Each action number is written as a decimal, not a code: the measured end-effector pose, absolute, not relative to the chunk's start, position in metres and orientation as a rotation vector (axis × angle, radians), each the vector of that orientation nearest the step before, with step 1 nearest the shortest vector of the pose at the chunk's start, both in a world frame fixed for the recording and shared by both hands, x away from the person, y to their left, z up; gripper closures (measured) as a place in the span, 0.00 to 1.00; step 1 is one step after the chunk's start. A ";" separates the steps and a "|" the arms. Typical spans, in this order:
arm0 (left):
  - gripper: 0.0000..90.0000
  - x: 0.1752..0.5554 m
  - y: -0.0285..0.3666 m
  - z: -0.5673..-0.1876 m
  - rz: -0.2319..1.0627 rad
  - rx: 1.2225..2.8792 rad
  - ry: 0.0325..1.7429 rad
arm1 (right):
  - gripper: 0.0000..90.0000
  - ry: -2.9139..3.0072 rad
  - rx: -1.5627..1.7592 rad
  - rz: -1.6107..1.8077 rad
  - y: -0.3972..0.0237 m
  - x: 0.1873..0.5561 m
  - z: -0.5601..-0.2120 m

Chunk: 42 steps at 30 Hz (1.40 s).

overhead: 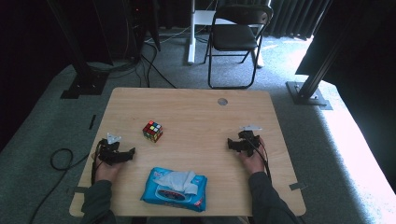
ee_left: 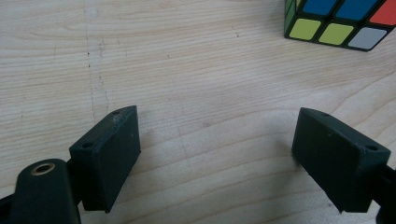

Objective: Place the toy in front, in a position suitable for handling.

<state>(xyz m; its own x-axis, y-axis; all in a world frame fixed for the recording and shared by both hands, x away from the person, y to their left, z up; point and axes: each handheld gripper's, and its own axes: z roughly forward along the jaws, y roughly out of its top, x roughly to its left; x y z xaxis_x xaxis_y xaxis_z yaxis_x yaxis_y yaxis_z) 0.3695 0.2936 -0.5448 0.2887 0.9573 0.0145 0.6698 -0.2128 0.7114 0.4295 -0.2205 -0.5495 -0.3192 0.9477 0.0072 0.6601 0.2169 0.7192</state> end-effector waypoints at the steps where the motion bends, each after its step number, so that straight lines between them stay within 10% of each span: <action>1: 0.17 0.369 0.294 -0.545 0.624 1.964 1.452 | 0.12 2.060 1.485 0.881 -0.220 0.430 -0.549; 42: 0.20 0.367 0.292 -0.537 0.600 1.912 1.501 | 0.16 2.119 1.414 0.917 -0.228 0.415 -0.549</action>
